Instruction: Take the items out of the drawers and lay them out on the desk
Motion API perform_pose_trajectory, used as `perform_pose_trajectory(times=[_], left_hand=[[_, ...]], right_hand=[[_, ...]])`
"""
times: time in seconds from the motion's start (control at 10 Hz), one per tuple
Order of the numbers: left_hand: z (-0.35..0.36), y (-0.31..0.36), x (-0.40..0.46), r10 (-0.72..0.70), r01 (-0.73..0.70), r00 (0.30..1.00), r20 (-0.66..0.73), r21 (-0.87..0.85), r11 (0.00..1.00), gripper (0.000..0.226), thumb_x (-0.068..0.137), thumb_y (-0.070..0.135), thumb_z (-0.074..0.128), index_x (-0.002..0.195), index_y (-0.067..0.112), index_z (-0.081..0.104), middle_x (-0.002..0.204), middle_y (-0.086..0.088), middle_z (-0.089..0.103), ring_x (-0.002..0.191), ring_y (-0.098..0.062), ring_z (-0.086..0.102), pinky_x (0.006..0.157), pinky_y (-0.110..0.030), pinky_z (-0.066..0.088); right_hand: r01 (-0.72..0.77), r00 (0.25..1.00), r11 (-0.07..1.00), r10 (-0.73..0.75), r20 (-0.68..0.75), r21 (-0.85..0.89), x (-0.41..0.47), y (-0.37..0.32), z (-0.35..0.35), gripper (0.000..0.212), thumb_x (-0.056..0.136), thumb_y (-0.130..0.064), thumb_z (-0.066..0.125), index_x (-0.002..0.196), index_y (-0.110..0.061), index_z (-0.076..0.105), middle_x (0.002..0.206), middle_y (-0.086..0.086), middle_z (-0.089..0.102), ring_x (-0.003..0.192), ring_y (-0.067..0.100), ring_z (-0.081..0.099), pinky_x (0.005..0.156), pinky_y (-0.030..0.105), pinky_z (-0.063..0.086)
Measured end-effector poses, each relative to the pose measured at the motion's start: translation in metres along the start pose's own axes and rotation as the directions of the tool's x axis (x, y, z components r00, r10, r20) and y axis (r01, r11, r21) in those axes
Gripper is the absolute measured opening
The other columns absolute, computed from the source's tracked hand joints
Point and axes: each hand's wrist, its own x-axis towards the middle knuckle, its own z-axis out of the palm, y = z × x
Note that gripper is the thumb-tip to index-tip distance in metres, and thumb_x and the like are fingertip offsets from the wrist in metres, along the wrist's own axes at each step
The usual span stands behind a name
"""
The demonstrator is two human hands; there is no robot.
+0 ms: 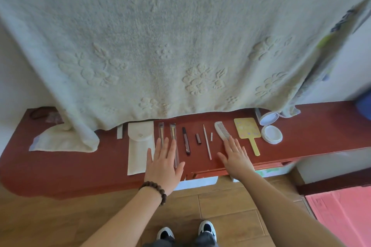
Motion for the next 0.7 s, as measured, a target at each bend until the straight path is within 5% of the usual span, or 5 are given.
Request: perform_pose_trajectory(times=[0.7], left_hand=[[0.009, -0.007, 0.001, -0.063, 0.062, 0.996, 0.066, 0.024, 0.998, 0.069, 0.097, 0.055, 0.02, 0.152, 0.023, -0.005, 0.161, -0.001, -0.006, 0.147, -0.021, -0.013, 0.12, -0.047, 0.001]], right_hand=[[-0.196, 0.981, 0.98, 0.196, 0.013, 0.022, 0.003, -0.037, 0.012, 0.069, 0.098, -0.054, 0.012, 0.151, -0.016, -0.01, 0.16, 0.006, -0.013, 0.147, 0.022, -0.012, 0.12, 0.043, -0.004]])
